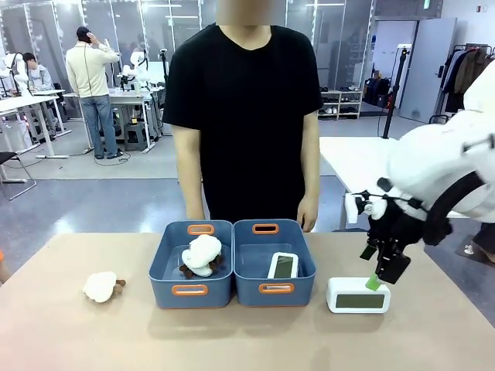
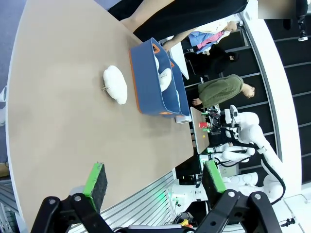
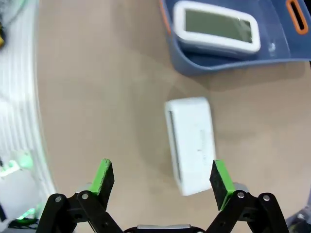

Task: Sort the digital clocks into the basket.
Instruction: Pick up the Digital clock from the table and place it into the empty Plastic storage basket.

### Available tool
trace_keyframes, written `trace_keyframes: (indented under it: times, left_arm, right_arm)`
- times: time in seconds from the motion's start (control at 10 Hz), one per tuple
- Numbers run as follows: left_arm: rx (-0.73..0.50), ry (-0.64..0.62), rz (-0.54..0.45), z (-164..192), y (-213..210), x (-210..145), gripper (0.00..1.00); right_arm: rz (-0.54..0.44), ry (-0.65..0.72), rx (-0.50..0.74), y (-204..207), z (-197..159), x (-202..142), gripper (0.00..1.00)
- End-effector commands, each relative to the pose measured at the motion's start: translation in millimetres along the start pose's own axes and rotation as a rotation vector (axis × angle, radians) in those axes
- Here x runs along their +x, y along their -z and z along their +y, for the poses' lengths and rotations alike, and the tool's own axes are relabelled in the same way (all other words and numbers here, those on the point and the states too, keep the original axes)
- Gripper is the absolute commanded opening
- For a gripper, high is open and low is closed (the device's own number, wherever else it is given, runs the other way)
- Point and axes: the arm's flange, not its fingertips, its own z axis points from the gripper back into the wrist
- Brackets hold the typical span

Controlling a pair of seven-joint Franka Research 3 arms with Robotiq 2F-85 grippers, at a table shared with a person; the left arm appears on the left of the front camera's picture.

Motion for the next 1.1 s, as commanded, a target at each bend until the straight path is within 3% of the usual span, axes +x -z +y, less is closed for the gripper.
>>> trace_keyframes:
  times: [0.0,0.2,0.5,0.9,1.0]
  left_arm:
    - [-0.010,0.006,0.008,-3.6,-0.8,-4.0,1.00]
    - [-0.010,0.006,0.008,-3.6,-0.8,-4.0,1.00]
    - [-0.010,0.006,0.008,-3.6,-0.8,-4.0,1.00]
    - [-0.010,0.006,0.008,-3.6,-0.8,-4.0,1.00]
    - [-0.010,0.006,0.008,-3.6,-0.8,-4.0,1.00]
  right_arm:
    - [0.066,0.007,-0.027,23.9,-27.0,9.4,1.00]
    - [0.122,0.002,-0.024,55.1,-34.1,17.0,1.00]
    - [0.150,0.002,0.082,76.3,-33.7,18.4,1.00]
    - [0.236,-0.028,0.066,111.9,-39.4,17.9,1.00]
    - [0.255,-0.026,0.074,114.5,-35.0,16.9,0.88]
